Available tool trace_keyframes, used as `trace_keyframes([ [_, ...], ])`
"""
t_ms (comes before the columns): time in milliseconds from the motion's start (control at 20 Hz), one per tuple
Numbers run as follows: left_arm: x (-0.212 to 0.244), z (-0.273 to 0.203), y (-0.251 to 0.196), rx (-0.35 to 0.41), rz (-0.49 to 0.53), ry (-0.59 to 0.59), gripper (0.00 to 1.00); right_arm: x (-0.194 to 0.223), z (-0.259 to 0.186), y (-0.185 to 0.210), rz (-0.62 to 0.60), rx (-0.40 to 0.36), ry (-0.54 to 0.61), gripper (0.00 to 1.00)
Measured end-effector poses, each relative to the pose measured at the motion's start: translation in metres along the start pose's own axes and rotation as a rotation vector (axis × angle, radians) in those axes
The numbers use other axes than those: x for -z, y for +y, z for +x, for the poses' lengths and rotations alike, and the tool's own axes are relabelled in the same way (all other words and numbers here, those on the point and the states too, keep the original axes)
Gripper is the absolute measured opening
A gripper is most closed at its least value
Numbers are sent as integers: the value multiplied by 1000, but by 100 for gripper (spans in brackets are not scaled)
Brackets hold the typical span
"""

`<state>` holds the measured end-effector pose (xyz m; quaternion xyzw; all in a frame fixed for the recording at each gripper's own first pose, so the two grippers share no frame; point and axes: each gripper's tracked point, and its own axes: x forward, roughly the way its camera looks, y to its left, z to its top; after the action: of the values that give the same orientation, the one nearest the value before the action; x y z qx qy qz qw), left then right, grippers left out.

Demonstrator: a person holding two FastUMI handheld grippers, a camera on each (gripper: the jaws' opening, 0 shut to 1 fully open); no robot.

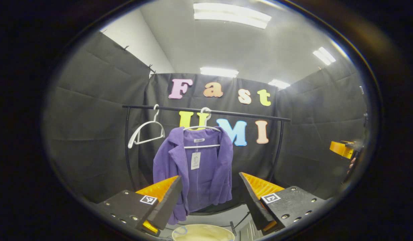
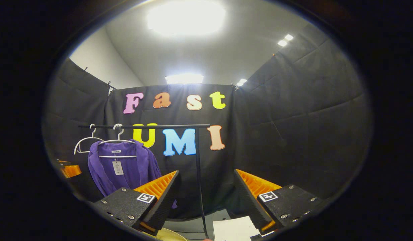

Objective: Grasp the clothes on the hanger with both hands and then place them into the laundry hamper below.

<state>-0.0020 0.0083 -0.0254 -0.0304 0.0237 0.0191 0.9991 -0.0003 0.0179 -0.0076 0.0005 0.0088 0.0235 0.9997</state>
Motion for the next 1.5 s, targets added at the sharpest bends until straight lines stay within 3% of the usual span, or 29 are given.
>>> trace_keyframes([
  [400, 3, 3, 24, -36, 8, 20, 96, -11, 27, 70, 2, -130, -9, 96],
  [450, 1, 6, 29, -46, 11, 16, 100, -14, 33, 79, 4, -145, -14, 96],
  [550, -1, 11, 38, -65, 7, 11, 96, -18, 45, 99, 8, -172, -18, 96],
  [1000, -10, 59, 66, -154, -35, 60, 100, -16, 120, 191, 54, -311, 29, 96],
  [1150, -2, 89, 75, -216, -70, 77, 100, -14, 150, 210, 76, -339, 25, 96],
  [1200, -1, 101, 81, -245, -83, 75, 90, -13, 159, 216, 89, -348, 16, 96],
  [1250, 1, 113, 86, -277, -92, 74, 96, -11, 168, 220, 101, -357, 11, 96],
  [1400, 5, 148, 101, -358, -95, 72, 100, -5, 199, 228, 120, -373, 2, 96],
  [1500, 12, 167, 102, -379, -82, 94, 96, 1, 221, 231, 117, -374, -5, 96],
])
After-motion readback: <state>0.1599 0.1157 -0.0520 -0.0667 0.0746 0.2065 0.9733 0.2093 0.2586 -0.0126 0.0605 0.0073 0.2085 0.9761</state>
